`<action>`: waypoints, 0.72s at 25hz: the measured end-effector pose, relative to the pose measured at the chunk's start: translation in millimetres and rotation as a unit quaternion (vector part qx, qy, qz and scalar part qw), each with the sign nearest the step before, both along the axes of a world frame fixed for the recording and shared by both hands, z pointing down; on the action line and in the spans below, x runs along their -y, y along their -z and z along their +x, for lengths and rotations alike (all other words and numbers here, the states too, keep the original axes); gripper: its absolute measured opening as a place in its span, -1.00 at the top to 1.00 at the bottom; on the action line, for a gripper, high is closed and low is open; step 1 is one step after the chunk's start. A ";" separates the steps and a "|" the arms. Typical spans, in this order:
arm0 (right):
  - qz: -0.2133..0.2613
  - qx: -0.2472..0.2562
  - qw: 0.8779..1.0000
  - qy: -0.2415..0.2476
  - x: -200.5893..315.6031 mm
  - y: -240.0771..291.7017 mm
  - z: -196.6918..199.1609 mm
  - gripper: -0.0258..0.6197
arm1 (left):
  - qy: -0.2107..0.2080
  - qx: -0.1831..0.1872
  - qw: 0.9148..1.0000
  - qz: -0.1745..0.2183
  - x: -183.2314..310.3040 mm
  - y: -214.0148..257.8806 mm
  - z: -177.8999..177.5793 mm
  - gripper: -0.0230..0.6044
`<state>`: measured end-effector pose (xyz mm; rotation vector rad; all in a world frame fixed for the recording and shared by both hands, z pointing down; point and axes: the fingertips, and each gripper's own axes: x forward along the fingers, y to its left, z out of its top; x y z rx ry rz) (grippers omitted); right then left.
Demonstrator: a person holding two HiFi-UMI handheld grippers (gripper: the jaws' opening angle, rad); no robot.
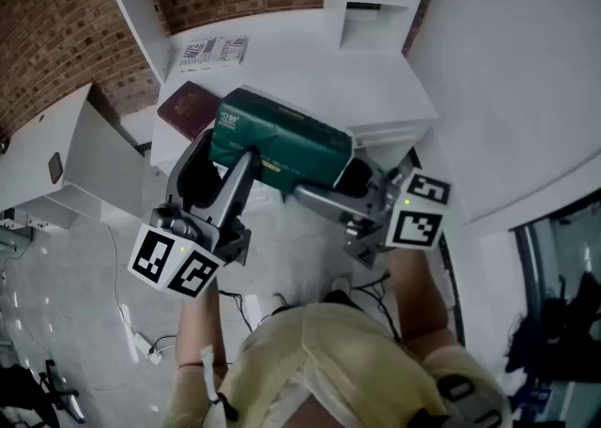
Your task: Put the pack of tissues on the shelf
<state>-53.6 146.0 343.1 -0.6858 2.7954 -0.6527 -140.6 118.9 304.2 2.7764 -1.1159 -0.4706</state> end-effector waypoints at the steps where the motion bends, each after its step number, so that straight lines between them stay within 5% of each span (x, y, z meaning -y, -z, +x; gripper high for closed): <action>1: -0.001 0.001 1.000 0.001 -0.5 0.1 0.7 -0.14 | 0.002 0.001 1.000 0.000 -0.7 0.6 0.7 0.04; 18: -0.031 0.021 0.999 0.034 6.2 -11.0 49.6 -0.14 | 0.041 0.006 0.999 -0.019 2.3 -9.4 48.3 0.04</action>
